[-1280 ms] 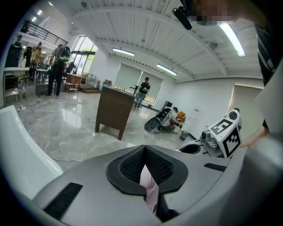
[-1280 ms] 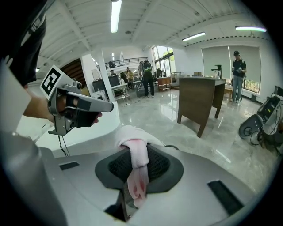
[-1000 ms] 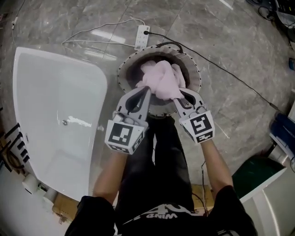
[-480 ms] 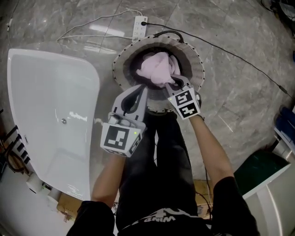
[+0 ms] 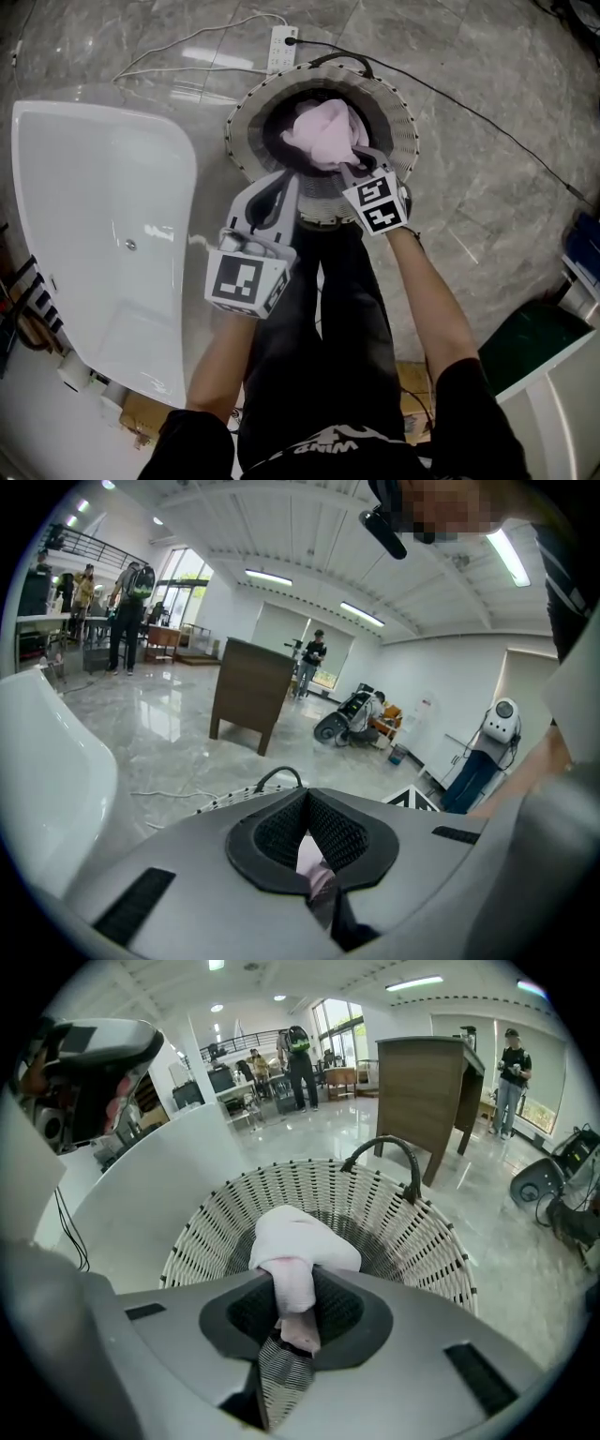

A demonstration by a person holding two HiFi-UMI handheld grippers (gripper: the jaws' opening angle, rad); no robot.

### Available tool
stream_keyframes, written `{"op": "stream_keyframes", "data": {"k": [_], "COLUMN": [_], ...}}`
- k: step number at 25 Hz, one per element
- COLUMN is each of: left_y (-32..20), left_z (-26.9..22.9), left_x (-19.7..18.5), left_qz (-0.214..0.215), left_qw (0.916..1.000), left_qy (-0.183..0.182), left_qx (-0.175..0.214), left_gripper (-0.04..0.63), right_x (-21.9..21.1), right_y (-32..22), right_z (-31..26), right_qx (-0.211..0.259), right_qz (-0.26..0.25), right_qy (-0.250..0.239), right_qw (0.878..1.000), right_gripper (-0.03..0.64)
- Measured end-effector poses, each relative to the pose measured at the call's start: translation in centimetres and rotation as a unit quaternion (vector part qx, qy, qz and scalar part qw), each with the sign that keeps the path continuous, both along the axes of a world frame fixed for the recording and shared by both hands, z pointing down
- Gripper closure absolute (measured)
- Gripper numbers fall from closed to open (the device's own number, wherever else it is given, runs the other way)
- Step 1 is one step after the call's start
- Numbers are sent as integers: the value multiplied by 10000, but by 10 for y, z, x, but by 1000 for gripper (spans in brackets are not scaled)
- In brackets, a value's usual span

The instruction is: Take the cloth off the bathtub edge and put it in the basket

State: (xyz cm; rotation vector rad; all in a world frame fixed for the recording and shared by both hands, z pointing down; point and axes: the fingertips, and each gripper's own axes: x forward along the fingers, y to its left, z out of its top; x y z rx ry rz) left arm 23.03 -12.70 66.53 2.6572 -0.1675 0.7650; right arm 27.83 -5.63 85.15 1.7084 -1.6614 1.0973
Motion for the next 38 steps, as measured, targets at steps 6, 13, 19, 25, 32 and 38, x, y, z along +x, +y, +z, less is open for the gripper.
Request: {"op": "stream_keyframes", "data": {"k": [6, 13, 19, 25, 32, 38], "left_y": [-1, 5, 9, 13, 19, 12], "left_z": [1, 4, -1, -32, -107, -194], "left_x": [0, 1, -1, -4, -2, 0], "left_qz": [-160, -119, -80, -38, 15, -34], "left_qw": [9998, 9997, 9998, 9998, 9997, 9989], "left_qy": [19, 7, -29, -50, 141, 450], "left_qx": [-125, -190, -191, -194, -198, -114], "left_gripper": [582, 582, 583, 582, 582, 582], "right_x": [2, 1, 9, 15, 5, -1], "right_y": [3, 7, 8, 11, 9, 13], "right_z": [7, 9, -7, -60, -181, -305], "right_qx": [-41, -6, 159, 376, 1167, 1742], "right_qz": [182, 265, 461, 660, 1066, 1282], "right_qy": [28, -63, -125, -191, -416, -502], "right_qw": [9998, 9996, 9987, 9969, 9866, 9750], "right_gripper": [428, 365, 365, 367, 601, 604]}}
